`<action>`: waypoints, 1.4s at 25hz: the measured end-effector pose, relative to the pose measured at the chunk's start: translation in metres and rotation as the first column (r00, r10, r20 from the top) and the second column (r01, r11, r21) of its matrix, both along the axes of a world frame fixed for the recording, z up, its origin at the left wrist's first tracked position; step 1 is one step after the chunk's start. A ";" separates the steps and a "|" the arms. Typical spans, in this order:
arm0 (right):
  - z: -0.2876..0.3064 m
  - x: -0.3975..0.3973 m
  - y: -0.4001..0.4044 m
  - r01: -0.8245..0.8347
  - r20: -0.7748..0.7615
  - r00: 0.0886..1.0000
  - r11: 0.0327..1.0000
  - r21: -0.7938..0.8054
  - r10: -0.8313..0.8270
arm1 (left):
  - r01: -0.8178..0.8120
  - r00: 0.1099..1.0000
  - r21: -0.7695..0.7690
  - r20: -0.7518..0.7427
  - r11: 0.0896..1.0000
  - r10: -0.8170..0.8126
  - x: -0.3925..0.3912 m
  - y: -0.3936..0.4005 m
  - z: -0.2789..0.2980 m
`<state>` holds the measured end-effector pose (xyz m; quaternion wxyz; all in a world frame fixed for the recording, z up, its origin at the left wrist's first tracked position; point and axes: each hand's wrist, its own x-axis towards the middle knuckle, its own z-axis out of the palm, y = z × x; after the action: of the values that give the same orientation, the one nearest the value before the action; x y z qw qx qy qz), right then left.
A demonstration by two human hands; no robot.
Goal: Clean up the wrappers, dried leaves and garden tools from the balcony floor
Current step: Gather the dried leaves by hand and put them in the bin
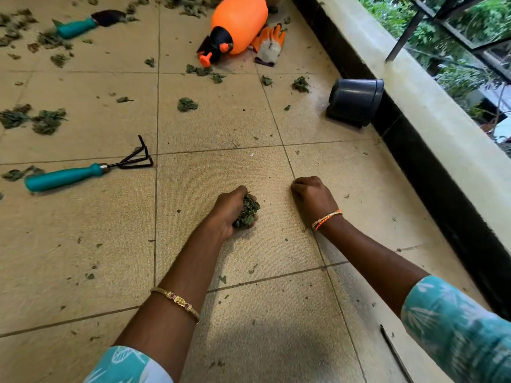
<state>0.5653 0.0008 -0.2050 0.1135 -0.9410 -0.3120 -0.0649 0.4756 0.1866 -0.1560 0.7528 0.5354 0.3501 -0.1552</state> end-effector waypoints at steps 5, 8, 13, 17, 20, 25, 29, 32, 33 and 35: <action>0.033 0.041 0.002 0.516 -0.361 0.850 0.743 0.425 -0.383 | -0.013 1.000 0.000 0.007 1.000 0.013 -0.004 0.002 0.004; 0.044 0.080 0.011 0.566 -0.400 0.811 0.747 0.350 -0.427 | -0.031 1.000 -0.018 -0.002 0.999 0.031 -0.005 0.004 0.003; 0.026 0.098 0.041 0.410 -0.287 0.883 0.907 0.093 -0.370 | -0.040 0.999 -0.070 -0.004 0.997 0.040 -0.005 0.008 -0.001; 0.007 0.076 0.034 0.301 -0.091 0.950 0.953 0.026 -0.297 | -0.079 0.997 -0.081 0.007 0.994 0.080 -0.007 0.021 -0.004; 0.003 0.056 0.014 0.268 -0.091 0.960 0.963 0.028 -0.265 | -0.097 0.995 -0.108 -0.005 0.989 0.098 -0.006 0.023 -0.005; 0.001 -0.019 0.004 0.255 -0.207 0.942 0.964 -0.071 -0.264 | -0.080 0.997 -0.141 0.008 0.987 0.082 -0.004 0.011 0.000; -0.006 -0.042 -0.004 0.131 0.027 0.991 0.991 -0.039 -0.130 | -0.056 0.998 -0.156 0.012 0.986 0.058 -0.003 0.003 0.005; 0.000 -0.026 0.003 0.139 -0.007 0.990 0.985 -0.107 -0.140 | -0.046 0.999 -0.148 0.019 0.988 0.050 -0.005 0.002 0.007; 0.002 -0.020 0.006 0.154 -0.037 0.986 0.981 -0.117 -0.160 | -0.051 0.998 -0.146 0.014 0.988 0.054 -0.007 0.003 0.007; 0.015 -0.012 0.012 0.310 -0.209 0.932 0.950 0.044 -0.295 | -0.064 0.998 -0.134 0.006 0.989 0.065 -0.014 0.007 0.008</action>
<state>0.5535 0.0126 -0.1900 0.1686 -0.9745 -0.1477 0.0014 0.4618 0.1941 -0.1484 0.7933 0.4730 0.3523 -0.1512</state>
